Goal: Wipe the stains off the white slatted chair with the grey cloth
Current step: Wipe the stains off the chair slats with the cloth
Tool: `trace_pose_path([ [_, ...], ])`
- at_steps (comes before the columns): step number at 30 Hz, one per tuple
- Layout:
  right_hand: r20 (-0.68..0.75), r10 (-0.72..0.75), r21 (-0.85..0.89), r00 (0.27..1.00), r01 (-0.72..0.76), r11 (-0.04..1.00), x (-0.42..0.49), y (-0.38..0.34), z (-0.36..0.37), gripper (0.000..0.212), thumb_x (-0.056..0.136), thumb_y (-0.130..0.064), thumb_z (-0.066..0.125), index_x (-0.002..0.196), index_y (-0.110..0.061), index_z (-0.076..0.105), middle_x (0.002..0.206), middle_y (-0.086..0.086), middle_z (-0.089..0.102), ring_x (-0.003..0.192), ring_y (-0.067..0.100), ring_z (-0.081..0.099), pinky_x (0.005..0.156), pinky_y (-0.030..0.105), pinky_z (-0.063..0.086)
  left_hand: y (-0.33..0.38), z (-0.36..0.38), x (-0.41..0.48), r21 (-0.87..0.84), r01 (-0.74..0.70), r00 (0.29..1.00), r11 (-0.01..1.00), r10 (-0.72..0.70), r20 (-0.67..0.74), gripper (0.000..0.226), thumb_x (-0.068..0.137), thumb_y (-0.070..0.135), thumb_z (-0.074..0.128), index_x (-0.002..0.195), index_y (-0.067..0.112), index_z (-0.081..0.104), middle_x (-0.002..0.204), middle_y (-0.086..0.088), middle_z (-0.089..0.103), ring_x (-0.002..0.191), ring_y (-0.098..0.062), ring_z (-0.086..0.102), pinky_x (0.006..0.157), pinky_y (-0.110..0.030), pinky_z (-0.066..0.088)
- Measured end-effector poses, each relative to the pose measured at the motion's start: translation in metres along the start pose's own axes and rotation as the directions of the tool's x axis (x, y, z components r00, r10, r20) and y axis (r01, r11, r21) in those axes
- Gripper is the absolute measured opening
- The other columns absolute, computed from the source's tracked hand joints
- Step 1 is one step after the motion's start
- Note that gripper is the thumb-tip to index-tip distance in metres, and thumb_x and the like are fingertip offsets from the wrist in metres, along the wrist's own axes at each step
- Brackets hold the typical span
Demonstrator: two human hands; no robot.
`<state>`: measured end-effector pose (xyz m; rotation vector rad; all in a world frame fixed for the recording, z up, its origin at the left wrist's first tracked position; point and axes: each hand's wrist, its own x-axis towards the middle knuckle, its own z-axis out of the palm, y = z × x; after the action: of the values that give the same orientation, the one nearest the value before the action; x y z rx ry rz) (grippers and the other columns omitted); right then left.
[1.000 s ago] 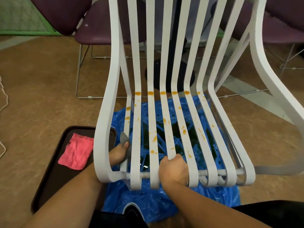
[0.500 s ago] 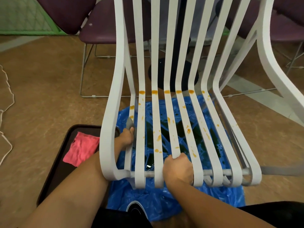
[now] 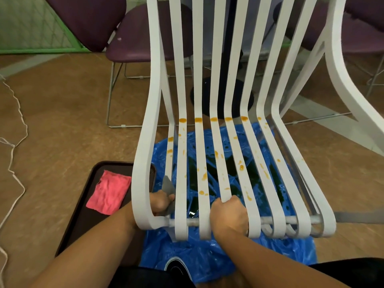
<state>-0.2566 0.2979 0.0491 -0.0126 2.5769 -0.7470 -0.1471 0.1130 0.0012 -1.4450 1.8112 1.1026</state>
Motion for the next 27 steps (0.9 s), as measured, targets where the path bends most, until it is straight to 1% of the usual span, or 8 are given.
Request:
trace_pose_path([
  [4,-0.010,0.000,-0.012,1.000,0.000,1.000,-0.001,-0.001,-0.001,0.020,0.097,-0.034,0.053,0.093,-0.015,0.061,0.074,-0.003,0.058,0.065,0.016,0.057,0.056,0.029,0.042,0.024,-0.012,0.001,-0.016,-0.006,1.000,1.000,0.006,0.002,0.058,0.108,0.046,0.029,0.150,0.005,0.033,0.148,-0.016,0.047,0.129,-0.032,0.051,0.105,-0.041,0.044],
  [9,-0.009,-0.008,-0.007,1.000,0.007,1.000,-0.001,0.000,-0.001,0.021,0.097,-0.034,0.052,0.092,-0.016,0.060,0.075,-0.003,0.059,0.066,0.016,0.058,0.057,0.030,0.045,0.047,-0.036,0.006,-0.060,-0.055,0.998,0.997,0.053,-0.038,0.068,0.108,0.050,0.021,0.160,0.008,0.009,0.162,-0.018,0.027,0.145,-0.035,0.034,0.119,-0.050,0.031],
  [12,-0.007,-0.005,-0.011,1.000,0.004,1.000,-0.002,-0.001,-0.002,0.022,0.097,-0.035,0.052,0.094,-0.015,0.061,0.077,-0.001,0.061,0.069,0.018,0.060,0.059,0.030,0.046,0.045,-0.039,0.011,-0.083,-0.086,0.996,0.993,0.083,-0.035,0.070,0.107,0.053,0.021,0.160,0.012,0.002,0.162,-0.017,0.026,0.141,-0.036,0.039,0.111,-0.050,0.042],
  [15,0.000,-0.008,-0.007,1.000,0.008,1.000,-0.003,-0.001,-0.003,0.021,0.097,-0.034,0.052,0.095,-0.015,0.061,0.077,-0.002,0.060,0.070,0.018,0.060,0.059,0.030,0.047,0.035,-0.031,0.003,0.004,-0.089,0.996,0.996,0.089,-0.006,0.065,0.108,0.050,0.022,0.158,0.009,0.013,0.153,-0.017,0.039,0.125,-0.031,0.054,0.093,-0.039,0.054],
  [18,0.002,-0.009,-0.012,1.000,0.009,1.000,-0.003,-0.002,-0.004,0.020,0.097,-0.033,0.053,0.096,-0.015,0.061,0.078,-0.001,0.061,0.071,0.020,0.061,0.059,0.031,0.048,0.019,-0.014,-0.012,0.060,-0.076,0.996,0.995,0.074,0.040,0.056,0.109,0.045,0.021,0.143,0.003,0.035,0.127,-0.013,0.057,0.087,-0.014,0.060,0.067,-0.021,0.050],
  [21,-0.001,-0.011,-0.022,1.000,0.011,1.000,-0.003,-0.002,-0.004,0.021,0.097,-0.034,0.053,0.096,-0.015,0.061,0.077,-0.002,0.059,0.070,0.020,0.060,0.058,0.031,0.047,-0.002,-0.001,0.002,0.131,-0.111,0.993,0.985,0.104,0.060,0.061,0.108,0.050,0.020,0.142,0.002,0.037,0.132,-0.012,0.059,0.112,-0.023,0.061,0.098,-0.033,0.048],
  [22,-0.004,-0.013,-0.024,1.000,0.013,1.000,-0.002,-0.001,-0.004,0.020,0.097,-0.034,0.054,0.097,-0.015,0.061,0.077,-0.002,0.058,0.070,0.020,0.059,0.058,0.030,0.047,-0.005,-0.001,0.006,0.142,-0.127,0.991,0.982,0.119,0.060,0.060,0.108,0.049,0.021,0.141,0.002,0.037,0.135,-0.013,0.058,0.119,-0.024,0.058,0.102,-0.035,0.044],
  [27,-0.014,-0.017,-0.013,1.000,0.017,1.000,-0.003,-0.001,-0.003,0.019,0.096,-0.033,0.055,0.094,-0.014,0.060,0.078,-0.001,0.061,0.072,0.021,0.064,0.059,0.031,0.050,0.008,-0.016,0.027,0.186,-0.141,0.990,0.972,0.140,0.020,0.063,0.106,0.052,0.025,0.143,0.002,0.036,0.132,-0.014,0.057,0.098,-0.021,0.064,0.068,-0.025,0.049],
])
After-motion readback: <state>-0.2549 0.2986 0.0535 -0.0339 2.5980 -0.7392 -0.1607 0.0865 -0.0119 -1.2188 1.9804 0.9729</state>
